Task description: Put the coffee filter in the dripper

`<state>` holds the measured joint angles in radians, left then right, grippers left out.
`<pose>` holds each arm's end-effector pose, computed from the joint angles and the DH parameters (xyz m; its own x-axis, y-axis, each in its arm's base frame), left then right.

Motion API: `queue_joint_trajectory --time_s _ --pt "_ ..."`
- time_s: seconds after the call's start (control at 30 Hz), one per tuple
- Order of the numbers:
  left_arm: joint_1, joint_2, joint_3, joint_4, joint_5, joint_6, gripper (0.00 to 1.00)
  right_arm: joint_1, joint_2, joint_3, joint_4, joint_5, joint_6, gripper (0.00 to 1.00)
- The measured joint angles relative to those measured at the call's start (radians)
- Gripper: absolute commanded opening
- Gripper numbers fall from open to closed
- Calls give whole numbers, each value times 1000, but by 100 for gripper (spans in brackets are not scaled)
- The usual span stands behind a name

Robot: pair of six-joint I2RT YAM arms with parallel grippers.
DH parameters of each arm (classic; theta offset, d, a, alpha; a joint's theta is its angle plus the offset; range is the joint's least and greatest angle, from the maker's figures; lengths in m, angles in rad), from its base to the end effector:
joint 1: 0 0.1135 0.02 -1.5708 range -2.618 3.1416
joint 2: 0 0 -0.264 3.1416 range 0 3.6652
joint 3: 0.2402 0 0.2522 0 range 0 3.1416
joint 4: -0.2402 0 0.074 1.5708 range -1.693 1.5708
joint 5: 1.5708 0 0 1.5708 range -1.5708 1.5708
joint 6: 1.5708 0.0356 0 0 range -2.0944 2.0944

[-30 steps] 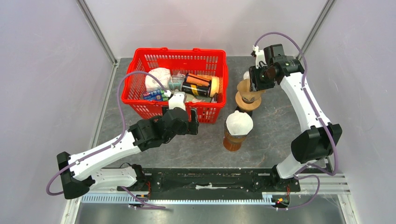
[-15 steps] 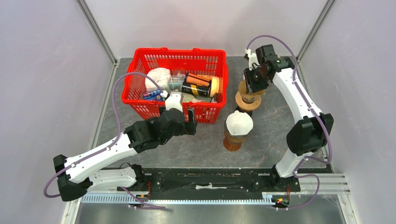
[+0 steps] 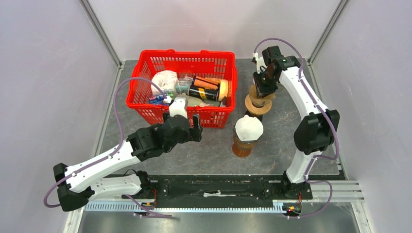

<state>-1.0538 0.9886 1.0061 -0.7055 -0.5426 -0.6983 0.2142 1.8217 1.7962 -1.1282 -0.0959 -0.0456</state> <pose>0.1146 -0.1643 0.3319 -0.5923 -0.0723 -0.8025 0.2174 0.9447 -0.2455 0.3670 0.0833 0.3229 -0.8811 -0.2381 -0.4087 -0.2899 0.9546 0.0690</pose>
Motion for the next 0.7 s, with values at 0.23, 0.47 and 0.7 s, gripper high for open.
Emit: queue_joint_trajectory --time_s 0.23,0.47,0.7 --pt "0 -18 -14 -2 -6 0 94 7 0 0 -10 16 4 34" --pt "0 -47 -27 -4 -23 0 95 27 26 0 -19 48 19 40" --pt "0 -51 -28 -4 -34 11 95 52 25 14 -39 68 21 54"
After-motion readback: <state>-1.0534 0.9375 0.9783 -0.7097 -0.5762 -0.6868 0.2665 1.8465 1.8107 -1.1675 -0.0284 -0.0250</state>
